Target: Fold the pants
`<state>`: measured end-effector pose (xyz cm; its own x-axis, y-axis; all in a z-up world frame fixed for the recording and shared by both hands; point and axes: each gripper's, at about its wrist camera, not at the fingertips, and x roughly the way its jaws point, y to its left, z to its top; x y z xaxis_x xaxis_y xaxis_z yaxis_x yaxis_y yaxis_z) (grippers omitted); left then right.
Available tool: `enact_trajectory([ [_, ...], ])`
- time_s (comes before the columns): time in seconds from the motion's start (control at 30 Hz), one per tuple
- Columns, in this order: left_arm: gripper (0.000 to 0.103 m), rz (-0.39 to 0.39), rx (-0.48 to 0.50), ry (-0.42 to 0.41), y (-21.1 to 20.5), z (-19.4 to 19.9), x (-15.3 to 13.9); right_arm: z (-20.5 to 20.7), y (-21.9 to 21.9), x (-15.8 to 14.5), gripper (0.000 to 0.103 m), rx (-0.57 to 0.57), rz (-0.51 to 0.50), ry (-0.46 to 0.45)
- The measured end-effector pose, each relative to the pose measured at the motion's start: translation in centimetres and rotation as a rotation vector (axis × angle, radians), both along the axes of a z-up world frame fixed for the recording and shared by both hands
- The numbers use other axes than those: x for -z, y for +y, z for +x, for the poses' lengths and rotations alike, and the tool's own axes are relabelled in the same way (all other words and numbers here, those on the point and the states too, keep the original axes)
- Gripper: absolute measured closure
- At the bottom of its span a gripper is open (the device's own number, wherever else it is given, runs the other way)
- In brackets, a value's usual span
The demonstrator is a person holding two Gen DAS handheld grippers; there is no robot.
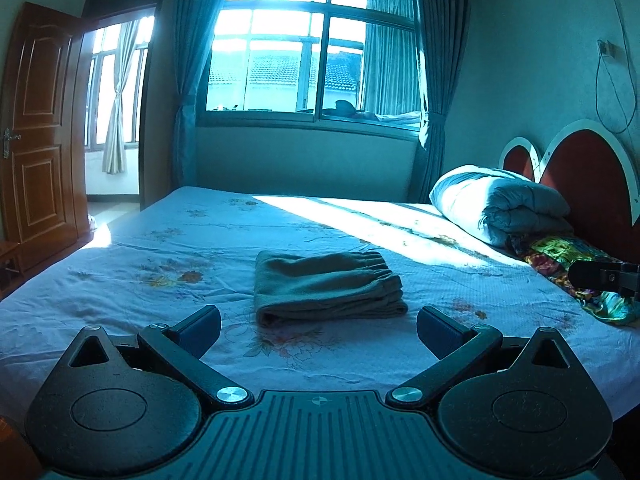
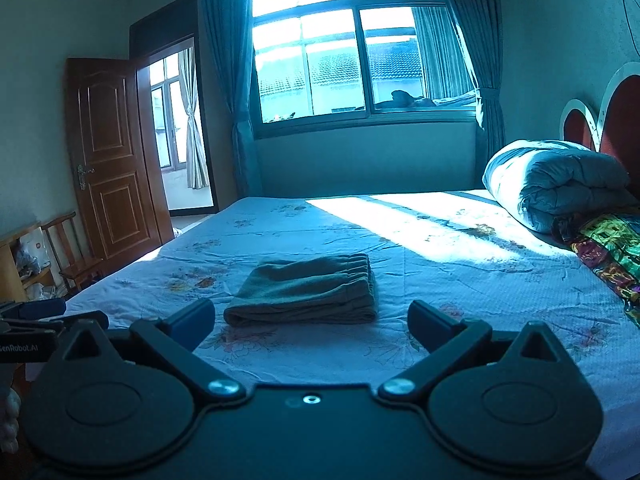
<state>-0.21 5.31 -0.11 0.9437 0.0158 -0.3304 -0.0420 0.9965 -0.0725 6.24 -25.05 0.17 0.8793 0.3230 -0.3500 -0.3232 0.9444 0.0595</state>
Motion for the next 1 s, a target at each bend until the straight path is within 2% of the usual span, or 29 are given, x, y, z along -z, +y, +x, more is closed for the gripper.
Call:
enact_trajectory([
  [1.0, 0.000, -0.004, 0.045, -0.004, -0.82, -0.29, -0.01, -0.07, 0.24, -0.16, 0.006, -0.016, -0.013, -0.002],
])
